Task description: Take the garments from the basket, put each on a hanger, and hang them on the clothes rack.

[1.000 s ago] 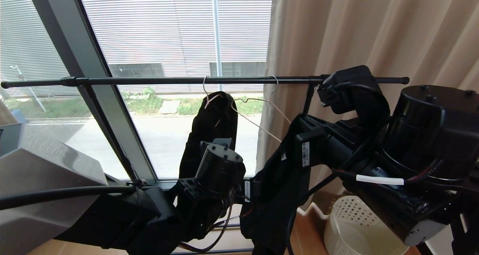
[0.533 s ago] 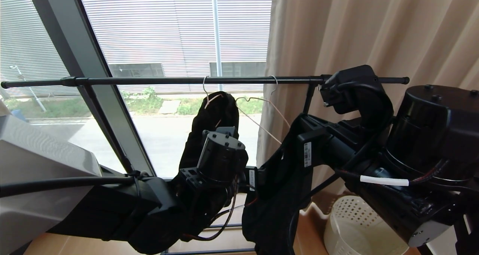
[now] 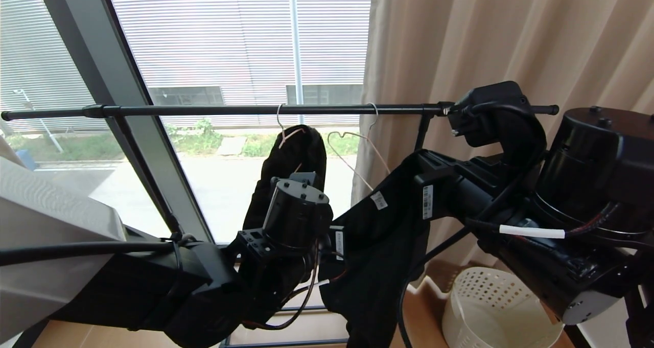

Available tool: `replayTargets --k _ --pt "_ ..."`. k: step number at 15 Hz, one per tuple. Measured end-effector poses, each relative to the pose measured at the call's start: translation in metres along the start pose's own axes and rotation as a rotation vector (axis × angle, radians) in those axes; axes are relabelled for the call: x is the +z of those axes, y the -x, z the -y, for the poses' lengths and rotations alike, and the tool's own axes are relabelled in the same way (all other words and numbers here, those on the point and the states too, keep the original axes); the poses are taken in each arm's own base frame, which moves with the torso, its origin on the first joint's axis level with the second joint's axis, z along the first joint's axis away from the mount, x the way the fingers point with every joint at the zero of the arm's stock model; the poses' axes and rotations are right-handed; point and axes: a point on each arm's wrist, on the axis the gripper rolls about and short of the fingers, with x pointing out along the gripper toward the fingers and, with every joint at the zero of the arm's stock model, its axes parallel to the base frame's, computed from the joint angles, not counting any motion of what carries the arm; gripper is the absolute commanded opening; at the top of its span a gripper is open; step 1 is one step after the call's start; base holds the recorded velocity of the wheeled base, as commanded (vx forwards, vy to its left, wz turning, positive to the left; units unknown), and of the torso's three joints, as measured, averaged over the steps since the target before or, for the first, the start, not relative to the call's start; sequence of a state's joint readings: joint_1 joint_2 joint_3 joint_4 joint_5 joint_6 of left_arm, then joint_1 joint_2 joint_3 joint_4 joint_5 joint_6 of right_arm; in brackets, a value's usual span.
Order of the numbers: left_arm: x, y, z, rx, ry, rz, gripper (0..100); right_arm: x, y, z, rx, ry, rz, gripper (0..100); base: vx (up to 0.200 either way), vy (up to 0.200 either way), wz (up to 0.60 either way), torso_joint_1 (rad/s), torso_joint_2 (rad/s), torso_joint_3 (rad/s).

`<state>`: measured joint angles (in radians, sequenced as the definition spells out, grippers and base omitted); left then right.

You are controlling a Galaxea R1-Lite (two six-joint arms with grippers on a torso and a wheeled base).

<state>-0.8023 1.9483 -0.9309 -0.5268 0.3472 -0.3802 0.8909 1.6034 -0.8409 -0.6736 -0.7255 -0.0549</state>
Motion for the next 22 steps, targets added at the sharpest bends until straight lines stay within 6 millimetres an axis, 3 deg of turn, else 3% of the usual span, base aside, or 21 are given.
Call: replayTargets --k 7,12,16,22 --pt "0.034 0.051 -0.024 0.006 -0.011 0.116 0 -0.005 -0.015 0.019 -0.053 0.023 -0.02 0 0.0 0.0 0.0 0.0 0.0 0.0" --pt "0.053 0.083 -0.033 -0.001 -0.056 0.203 0 -0.028 -0.019 0.015 -0.04 0.096 -0.082 0 0.0 0.0 0.0 0.0 0.0 0.0" --pt "0.048 0.089 -0.037 -0.002 -0.029 0.204 0 -0.037 -0.015 0.012 0.01 0.131 -0.105 0 0.0 0.0 0.0 0.0 0.0 0.0" --pt "0.05 0.092 -0.036 -0.011 -0.032 0.228 0 -0.034 -0.003 0.017 0.03 0.182 -0.092 0 0.0 0.0 0.0 0.0 0.0 0.0"
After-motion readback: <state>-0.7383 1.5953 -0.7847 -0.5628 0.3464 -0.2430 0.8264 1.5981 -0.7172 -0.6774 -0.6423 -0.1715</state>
